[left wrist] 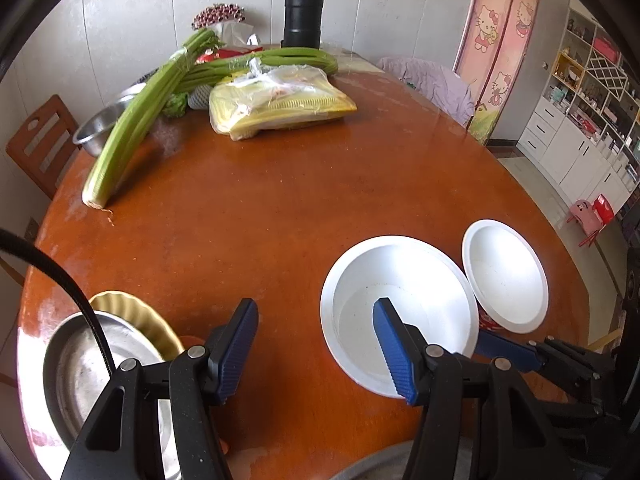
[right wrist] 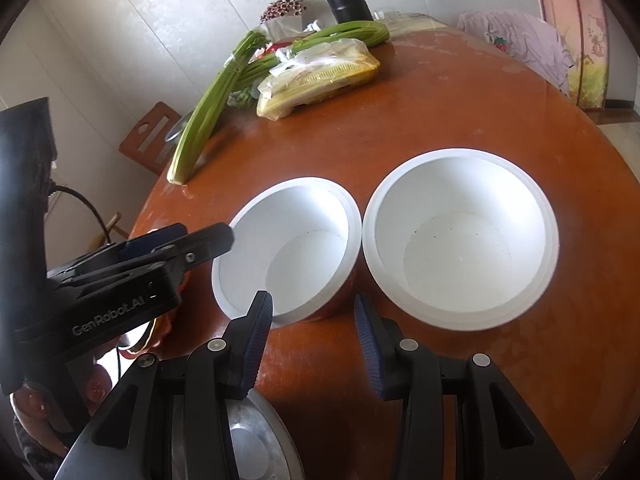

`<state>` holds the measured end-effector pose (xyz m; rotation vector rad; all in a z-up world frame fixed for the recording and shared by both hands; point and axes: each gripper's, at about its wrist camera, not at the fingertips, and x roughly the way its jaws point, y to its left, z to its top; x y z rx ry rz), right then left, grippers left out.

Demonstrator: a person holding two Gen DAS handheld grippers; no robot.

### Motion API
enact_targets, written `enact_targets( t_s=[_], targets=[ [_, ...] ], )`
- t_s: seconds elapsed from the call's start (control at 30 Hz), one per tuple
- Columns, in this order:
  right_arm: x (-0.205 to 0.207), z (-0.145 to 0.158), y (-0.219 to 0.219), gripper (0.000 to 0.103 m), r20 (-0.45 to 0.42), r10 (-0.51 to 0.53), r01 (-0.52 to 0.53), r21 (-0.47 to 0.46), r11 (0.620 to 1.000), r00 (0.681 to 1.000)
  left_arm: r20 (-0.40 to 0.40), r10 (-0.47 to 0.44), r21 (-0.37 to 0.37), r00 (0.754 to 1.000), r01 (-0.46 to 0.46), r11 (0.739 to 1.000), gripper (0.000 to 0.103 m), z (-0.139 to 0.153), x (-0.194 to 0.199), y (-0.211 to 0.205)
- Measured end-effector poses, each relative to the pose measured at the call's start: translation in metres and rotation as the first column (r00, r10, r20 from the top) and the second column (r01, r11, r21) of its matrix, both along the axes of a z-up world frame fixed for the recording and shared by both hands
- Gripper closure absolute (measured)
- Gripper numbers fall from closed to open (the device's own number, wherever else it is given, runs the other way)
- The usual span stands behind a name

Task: Organize plates and bowls
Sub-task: 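Set down the steel basin and reach the left tool toward the white bowl, then close the left tool on the rim of the red-printed white paper bowl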

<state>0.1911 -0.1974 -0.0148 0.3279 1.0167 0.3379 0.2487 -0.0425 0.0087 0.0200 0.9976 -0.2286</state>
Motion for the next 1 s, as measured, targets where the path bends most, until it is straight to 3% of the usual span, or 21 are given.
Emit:
enact_targets(
  t_s=[0.33, 0.63, 1.0],
  targets=[
    [0.011, -0.003, 0.006, 0.059, 0.003, 0.019, -0.019, -0.034, 0.999, 1.000, -0.046, -0.013, -0.016, 0.999, 0.012, 1.000, 0.045, -0.015, 0.015, -0.004],
    [0.016, -0.005, 0.015, 0.059, 0.031, 0.045, -0.042, -0.089, 0.995, 0.999, -0.091, -0.039, -0.045, 0.995, 0.034, 0.998, 0.069, -0.028, 0.022, -0.008],
    [0.017, -0.003, 0.019, 0.059, 0.049, 0.058, -0.053, -0.104, 0.993, 0.997, -0.085, -0.076, -0.053, 0.993, 0.071, 0.996, 0.069, -0.026, 0.016, -0.015]
  ],
)
